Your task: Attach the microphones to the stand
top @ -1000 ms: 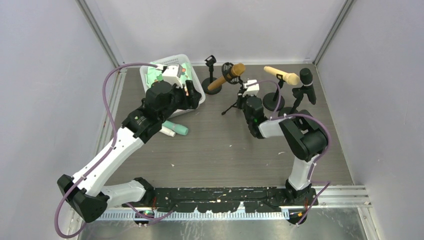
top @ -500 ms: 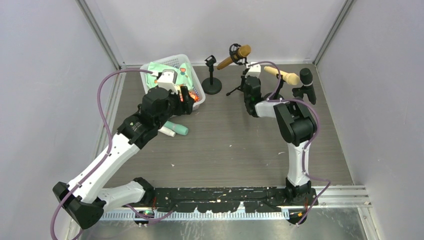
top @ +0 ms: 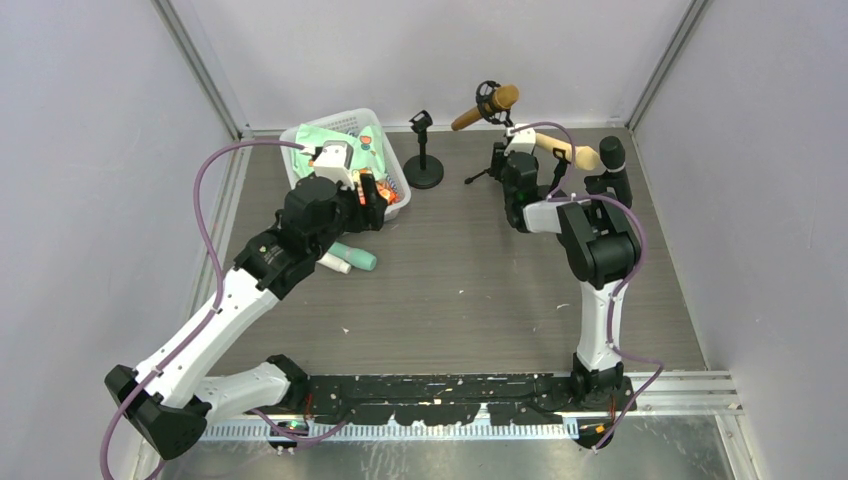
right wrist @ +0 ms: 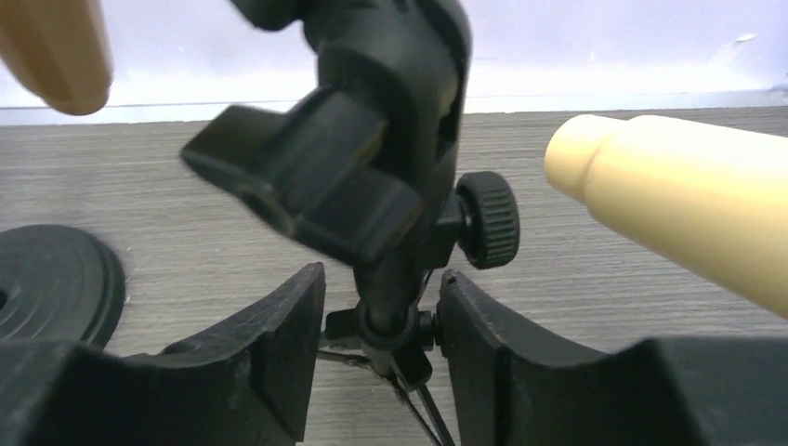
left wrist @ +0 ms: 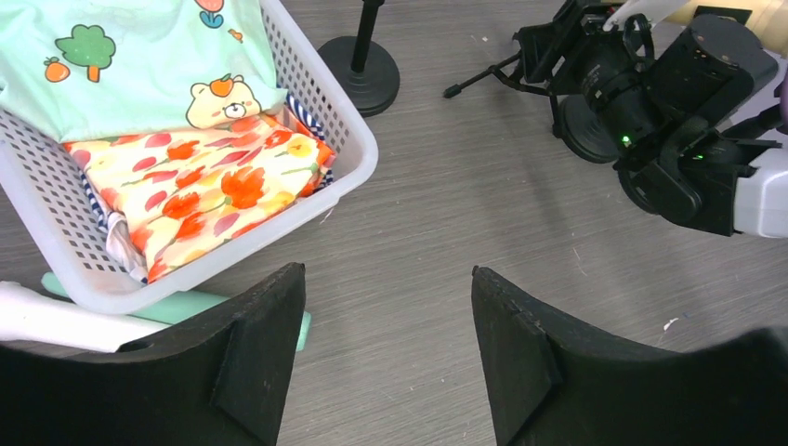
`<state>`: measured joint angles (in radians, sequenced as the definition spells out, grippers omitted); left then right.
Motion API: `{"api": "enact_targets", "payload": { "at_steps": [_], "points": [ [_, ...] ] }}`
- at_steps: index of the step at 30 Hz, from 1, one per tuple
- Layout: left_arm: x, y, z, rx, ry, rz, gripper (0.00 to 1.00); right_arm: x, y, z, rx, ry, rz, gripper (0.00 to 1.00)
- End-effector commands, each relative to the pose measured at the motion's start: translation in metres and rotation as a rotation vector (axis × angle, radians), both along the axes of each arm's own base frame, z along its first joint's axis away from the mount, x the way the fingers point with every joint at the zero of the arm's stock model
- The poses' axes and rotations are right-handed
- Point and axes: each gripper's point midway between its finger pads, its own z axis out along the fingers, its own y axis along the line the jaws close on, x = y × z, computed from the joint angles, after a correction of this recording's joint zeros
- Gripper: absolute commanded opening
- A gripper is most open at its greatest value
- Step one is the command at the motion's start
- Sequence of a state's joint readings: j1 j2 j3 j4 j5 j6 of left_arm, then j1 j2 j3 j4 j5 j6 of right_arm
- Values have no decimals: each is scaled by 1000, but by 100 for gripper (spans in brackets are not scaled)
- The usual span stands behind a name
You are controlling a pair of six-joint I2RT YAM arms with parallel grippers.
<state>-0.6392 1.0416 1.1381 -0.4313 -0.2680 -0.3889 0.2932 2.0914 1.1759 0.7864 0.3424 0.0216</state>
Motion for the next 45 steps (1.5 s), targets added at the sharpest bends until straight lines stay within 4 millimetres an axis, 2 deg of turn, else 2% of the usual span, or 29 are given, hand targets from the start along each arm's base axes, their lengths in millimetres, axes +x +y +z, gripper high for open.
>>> {"api": "enact_targets", "payload": {
  "at_steps": [1, 8, 13, 21, 33, 36, 42, 45],
  "points": [
    [4, 8, 3, -10, -6, 54, 68, -7, 11, 46, 41, -97, 81, 57],
    [6, 23, -11, -35, 37, 169, 76, -30, 24, 69, 81, -134, 182, 68],
    [5, 45, -29, -43, 83, 318, 79, -58, 26, 71, 85, -124, 209, 72],
    [-1, 96, -76, -159, 230, 609, 81, -112, 33, 80, 81, -106, 223, 73],
    [-14, 168, -147, -282, 350, 1009, 79, -201, 72, 110, 82, -82, 336, 73],
    [-13, 177, -162, -310, 357, 1066, 77, -215, 72, 116, 91, -77, 347, 73],
    [-2, 183, -192, -351, 390, 1137, 75, -229, 62, 125, 94, -69, 339, 73],
    [7, 184, -203, -366, 394, 1153, 75, -232, 59, 120, 89, -54, 333, 73]
  ]
}}
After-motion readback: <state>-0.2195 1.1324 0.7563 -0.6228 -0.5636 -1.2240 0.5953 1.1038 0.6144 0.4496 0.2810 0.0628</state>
